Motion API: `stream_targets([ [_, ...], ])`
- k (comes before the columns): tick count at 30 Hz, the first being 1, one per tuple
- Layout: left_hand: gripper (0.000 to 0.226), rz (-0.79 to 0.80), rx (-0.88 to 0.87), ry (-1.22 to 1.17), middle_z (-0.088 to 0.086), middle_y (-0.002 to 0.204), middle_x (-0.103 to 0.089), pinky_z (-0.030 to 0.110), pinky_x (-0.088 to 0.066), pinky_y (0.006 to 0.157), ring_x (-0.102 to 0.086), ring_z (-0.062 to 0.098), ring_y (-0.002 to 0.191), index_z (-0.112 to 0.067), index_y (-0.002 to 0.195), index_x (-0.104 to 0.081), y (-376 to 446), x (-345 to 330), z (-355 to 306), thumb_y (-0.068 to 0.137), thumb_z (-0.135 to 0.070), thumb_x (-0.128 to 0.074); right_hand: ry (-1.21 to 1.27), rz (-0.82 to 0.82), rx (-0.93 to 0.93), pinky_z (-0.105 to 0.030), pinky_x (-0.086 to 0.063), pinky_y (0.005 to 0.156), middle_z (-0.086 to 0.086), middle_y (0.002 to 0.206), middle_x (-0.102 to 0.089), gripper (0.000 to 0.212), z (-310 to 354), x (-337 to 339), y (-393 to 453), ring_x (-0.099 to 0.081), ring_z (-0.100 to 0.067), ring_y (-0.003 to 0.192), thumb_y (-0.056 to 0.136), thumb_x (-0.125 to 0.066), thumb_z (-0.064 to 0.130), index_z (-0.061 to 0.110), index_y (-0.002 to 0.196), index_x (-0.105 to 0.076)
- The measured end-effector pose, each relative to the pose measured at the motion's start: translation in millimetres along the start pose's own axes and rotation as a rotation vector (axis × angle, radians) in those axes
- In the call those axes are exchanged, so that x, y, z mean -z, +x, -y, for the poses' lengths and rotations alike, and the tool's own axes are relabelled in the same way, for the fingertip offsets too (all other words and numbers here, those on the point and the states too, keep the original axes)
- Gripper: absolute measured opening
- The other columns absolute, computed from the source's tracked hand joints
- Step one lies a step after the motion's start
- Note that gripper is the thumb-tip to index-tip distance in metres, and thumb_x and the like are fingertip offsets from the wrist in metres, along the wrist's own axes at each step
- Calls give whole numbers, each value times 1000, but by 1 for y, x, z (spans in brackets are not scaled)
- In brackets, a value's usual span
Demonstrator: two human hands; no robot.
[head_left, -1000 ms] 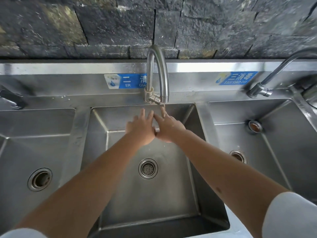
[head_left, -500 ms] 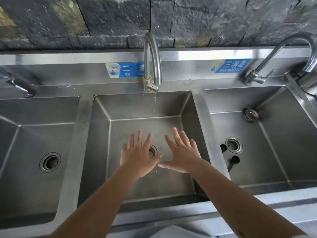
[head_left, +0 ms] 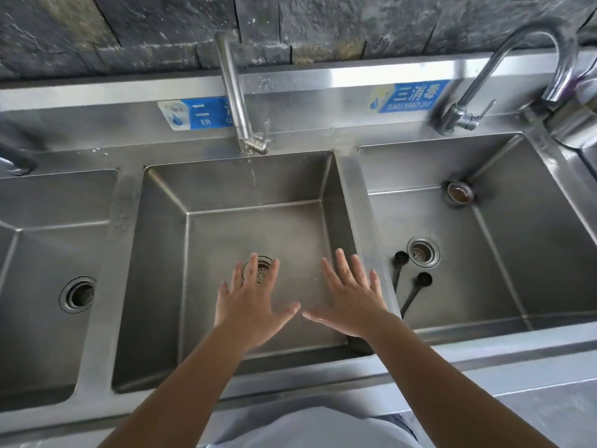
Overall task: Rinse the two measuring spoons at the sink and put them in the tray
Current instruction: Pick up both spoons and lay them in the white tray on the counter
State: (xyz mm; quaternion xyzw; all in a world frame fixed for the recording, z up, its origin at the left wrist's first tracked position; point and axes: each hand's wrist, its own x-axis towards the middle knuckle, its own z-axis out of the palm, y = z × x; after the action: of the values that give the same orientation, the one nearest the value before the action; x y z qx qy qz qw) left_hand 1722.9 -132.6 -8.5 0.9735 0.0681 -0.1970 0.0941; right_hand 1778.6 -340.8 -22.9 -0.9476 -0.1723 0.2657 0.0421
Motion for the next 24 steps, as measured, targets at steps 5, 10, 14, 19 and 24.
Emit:
stream_targets([
  [5,95,25,-20,-35,5,164,-10,55,-29,111,-11,31,149,-41,148,11,15,2,-52,71,-88,-14,62,16,-46,-60,6,115,2,155,35,118,-52,13,-3,27,-31,144,50,1,101,38,148,21],
  [10,90,25,-191,-33,6,164,3,56,-18,113,-2,33,149,-43,149,-1,45,4,-147,72,-89,-12,137,49,-165,-62,6,115,1,155,37,107,-129,17,-6,27,-32,144,63,-11,94,39,148,21],
  [14,80,91,-326,-71,7,164,9,53,-12,116,6,33,149,-42,149,-3,75,-6,-224,81,-76,-27,208,64,-282,-62,3,113,6,159,31,96,-189,11,-7,23,-32,147,70,-18,85,42,149,15],
  [19,74,221,-354,-99,11,164,5,52,-10,117,0,36,149,-38,152,-5,113,-41,-298,90,-62,-37,258,127,-401,-65,2,112,8,158,31,98,-263,1,4,21,-35,146,71,-27,87,45,147,17],
  [24,78,346,-274,-63,17,163,-1,52,-18,116,-8,40,148,-31,153,-6,150,-83,-325,90,-51,-47,314,290,-492,-68,-9,109,8,160,27,109,-293,-21,37,9,-40,148,66,-48,80,47,146,17],
])
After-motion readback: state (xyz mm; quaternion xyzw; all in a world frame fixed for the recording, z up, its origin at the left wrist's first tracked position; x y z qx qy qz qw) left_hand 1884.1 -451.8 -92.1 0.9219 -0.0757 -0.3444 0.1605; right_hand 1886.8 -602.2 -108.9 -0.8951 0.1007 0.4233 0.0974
